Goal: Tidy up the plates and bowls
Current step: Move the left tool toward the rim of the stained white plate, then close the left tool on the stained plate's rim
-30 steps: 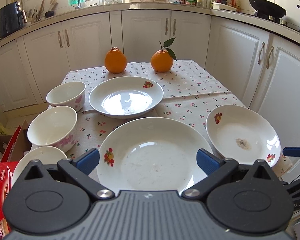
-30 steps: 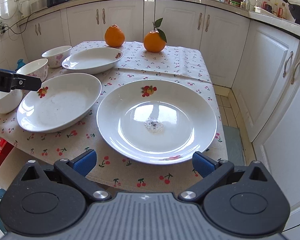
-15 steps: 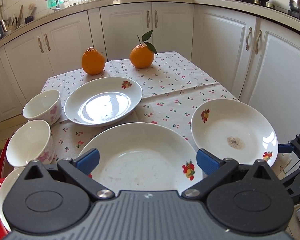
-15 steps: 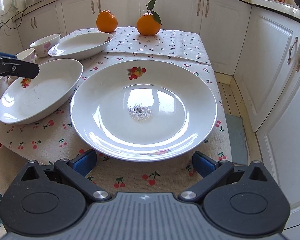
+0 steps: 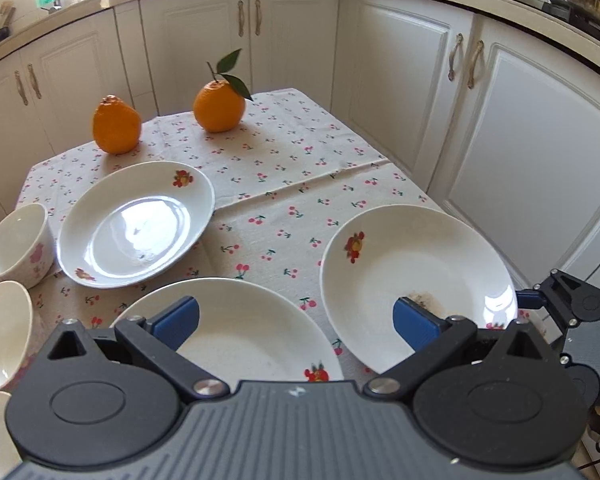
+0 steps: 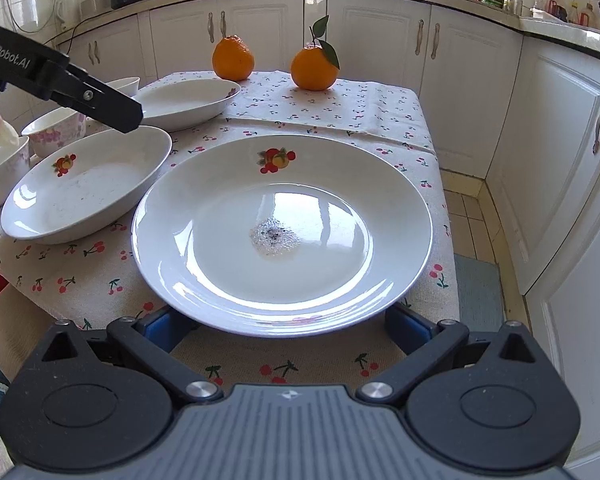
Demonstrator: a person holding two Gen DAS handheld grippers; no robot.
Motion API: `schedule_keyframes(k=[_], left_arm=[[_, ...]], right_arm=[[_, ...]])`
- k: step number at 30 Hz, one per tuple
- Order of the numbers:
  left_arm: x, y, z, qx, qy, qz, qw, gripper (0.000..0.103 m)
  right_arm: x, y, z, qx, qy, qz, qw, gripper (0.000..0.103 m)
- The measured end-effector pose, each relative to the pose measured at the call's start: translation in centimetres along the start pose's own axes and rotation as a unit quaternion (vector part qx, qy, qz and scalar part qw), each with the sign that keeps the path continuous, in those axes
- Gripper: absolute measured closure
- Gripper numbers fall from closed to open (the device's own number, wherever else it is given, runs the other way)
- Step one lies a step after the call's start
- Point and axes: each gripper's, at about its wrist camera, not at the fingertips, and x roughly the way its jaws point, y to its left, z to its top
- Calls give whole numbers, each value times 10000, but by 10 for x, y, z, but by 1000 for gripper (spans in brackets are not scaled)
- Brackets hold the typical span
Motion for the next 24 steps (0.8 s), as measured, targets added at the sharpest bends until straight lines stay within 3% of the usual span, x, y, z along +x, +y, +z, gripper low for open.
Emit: schedule_keyframes(k=[6,18,24], left_arm=[[12,-18,12,362,207,-394,9984,1],[38,-32,53,647,869,-1106,9879,1],[70,-40,64,863,1198,-1097,9829,3]], right_arm=[[-3,-2,-9,-82,-315,75,9994,0],[-8,-14,-7,-297,-177,339,9988,0],[-7,-17,-8,-349,-230,349,9985,0]])
